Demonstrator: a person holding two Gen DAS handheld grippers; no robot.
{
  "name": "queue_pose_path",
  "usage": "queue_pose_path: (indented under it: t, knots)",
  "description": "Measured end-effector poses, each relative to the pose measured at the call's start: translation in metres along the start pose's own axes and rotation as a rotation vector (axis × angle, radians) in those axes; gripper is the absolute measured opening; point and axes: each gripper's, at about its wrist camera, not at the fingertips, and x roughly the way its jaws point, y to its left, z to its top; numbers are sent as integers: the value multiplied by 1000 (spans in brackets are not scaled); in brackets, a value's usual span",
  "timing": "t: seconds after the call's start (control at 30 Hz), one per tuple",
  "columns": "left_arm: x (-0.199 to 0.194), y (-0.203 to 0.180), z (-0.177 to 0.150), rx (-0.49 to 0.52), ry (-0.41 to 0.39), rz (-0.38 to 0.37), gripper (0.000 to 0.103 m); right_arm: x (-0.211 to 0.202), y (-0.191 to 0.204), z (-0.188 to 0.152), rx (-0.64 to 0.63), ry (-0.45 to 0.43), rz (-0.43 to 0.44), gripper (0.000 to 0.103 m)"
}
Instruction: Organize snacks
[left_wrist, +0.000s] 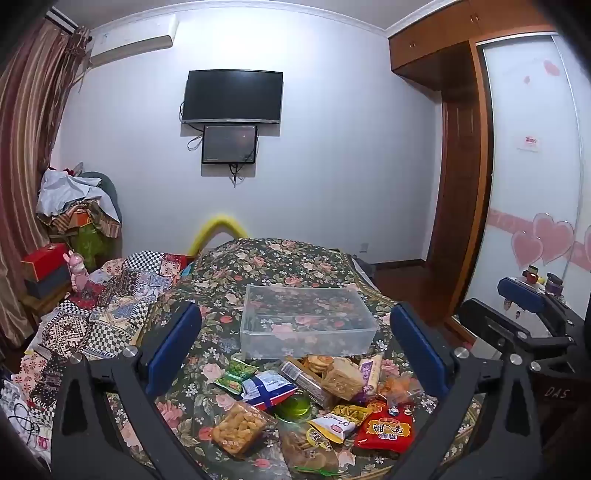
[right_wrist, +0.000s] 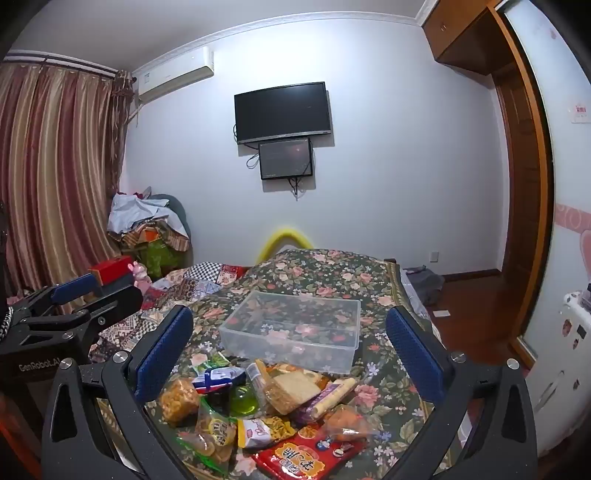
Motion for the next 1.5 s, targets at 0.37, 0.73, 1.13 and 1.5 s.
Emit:
queue_pose_path:
  t: [0.37,0.73,1.13,1.5]
  knots:
    - [2,-3,-2,5,3,5,103,1,0,-1,7,16,0,103]
    - [-2,-3,-1,13,-4,-2,103,-1,-2,0,12,10,-4,103]
    - [-2,-7,-1,30,1,-8,103,-5,0,2,13,6,-5,103]
    - [-2,-8,-1,31,-1,-10,103,-4,-1,2,16,4,-7,103]
